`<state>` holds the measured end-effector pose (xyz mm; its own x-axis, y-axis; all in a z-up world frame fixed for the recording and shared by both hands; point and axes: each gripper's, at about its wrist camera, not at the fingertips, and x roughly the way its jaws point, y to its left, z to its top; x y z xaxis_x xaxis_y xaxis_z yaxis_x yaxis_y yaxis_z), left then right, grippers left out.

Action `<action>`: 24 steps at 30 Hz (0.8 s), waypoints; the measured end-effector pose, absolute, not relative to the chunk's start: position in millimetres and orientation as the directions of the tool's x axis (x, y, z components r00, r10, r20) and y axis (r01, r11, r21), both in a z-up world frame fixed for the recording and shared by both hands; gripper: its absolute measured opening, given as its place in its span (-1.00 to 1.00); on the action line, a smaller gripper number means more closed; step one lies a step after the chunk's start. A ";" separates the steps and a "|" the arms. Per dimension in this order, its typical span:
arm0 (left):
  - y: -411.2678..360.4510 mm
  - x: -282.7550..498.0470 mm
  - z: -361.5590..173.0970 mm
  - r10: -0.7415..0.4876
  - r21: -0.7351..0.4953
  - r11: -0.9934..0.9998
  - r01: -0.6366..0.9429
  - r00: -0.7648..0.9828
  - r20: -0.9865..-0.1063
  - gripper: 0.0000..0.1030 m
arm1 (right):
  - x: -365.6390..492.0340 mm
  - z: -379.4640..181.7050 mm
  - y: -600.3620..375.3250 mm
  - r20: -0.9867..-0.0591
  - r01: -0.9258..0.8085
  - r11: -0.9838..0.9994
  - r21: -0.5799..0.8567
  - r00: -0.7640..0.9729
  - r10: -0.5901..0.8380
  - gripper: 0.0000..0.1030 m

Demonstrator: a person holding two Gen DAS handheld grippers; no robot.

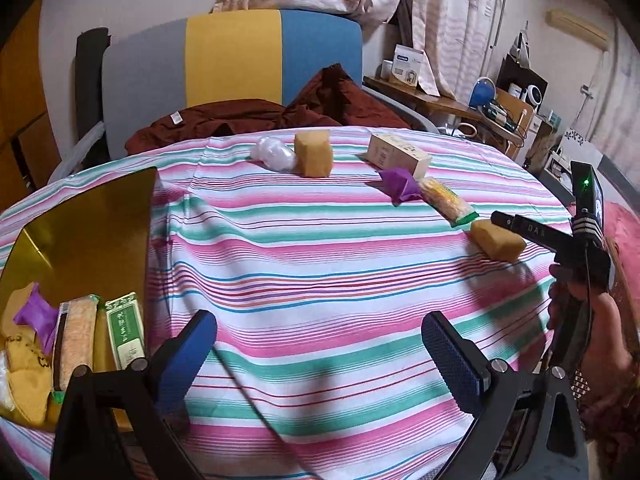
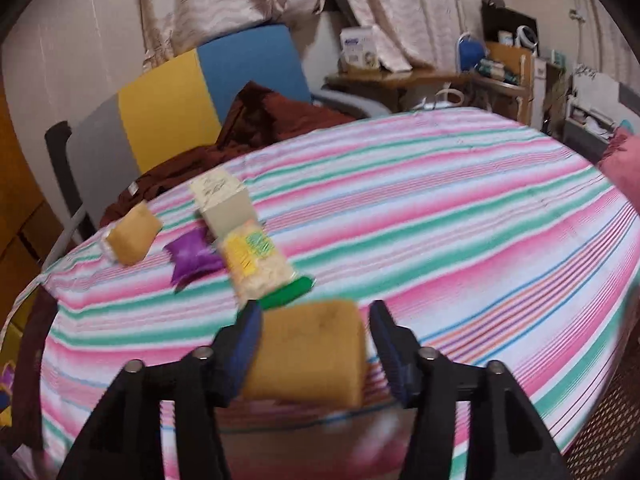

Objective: Organize objects
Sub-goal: 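Reach the right tool to the large yellow sponge and grasp it, then grasp the purple pouch with the left tool while the right tool holds the sponge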

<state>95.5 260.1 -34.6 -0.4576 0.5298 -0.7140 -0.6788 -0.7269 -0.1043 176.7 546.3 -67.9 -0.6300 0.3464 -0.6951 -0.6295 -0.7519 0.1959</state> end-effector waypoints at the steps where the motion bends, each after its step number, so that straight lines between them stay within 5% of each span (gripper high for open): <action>1: 262.3 95.4 -35.0 0.531 -0.106 -0.724 -0.681 -0.453 -0.716 1.00 | 174.4 -69.6 542.0 -0.701 -0.619 -0.763 0.185 -0.627 0.340 0.26; 7: 272.9 92.7 -37.3 0.527 -0.106 -0.719 -0.687 -0.439 -0.728 1.00 | 164.3 -75.5 531.3 -0.688 -0.621 -0.781 0.056 -0.591 0.421 0.13; 9: 275.6 90.7 -38.3 0.525 -0.109 -0.720 -0.685 -0.435 -0.732 1.00 | 163.1 -70.8 534.4 -0.670 -0.621 -0.783 0.037 -0.597 0.441 -0.17; 12: 284.7 83.0 -40.9 0.525 -0.132 -0.722 -0.680 -0.413 -0.744 1.00 | 164.1 -63.5 552.7 -0.642 -0.640 -0.764 0.078 -0.619 0.453 -0.35; 16: 303.8 73.2 -46.1 0.515 -0.149 -0.723 -0.674 -0.383 -0.767 1.00 | 169.5 -66.5 571.6 -0.656 -0.649 -0.731 0.209 -0.648 0.387 -0.35; 20: 317.3 66.9 -50.8 0.507 -0.149 -0.726 -0.672 -0.375 -0.776 1.00 | 178.5 -74.6 568.8 -0.675 -0.658 -0.719 0.223 -0.637 0.373 0.18; 24: 334.6 61.0 -56.4 0.499 -0.150 -0.721 -0.677 -0.357 -0.790 1.00 | 176.6 -75.8 560.9 -0.673 -0.638 -0.748 0.184 -0.636 0.377 0.24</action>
<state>61.0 334.6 -56.4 -0.3565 0.4987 -0.7901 -0.6767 -0.7209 -0.1496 176.6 560.9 -75.8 -0.6363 0.3771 -0.6730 -0.6380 -0.7476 0.1842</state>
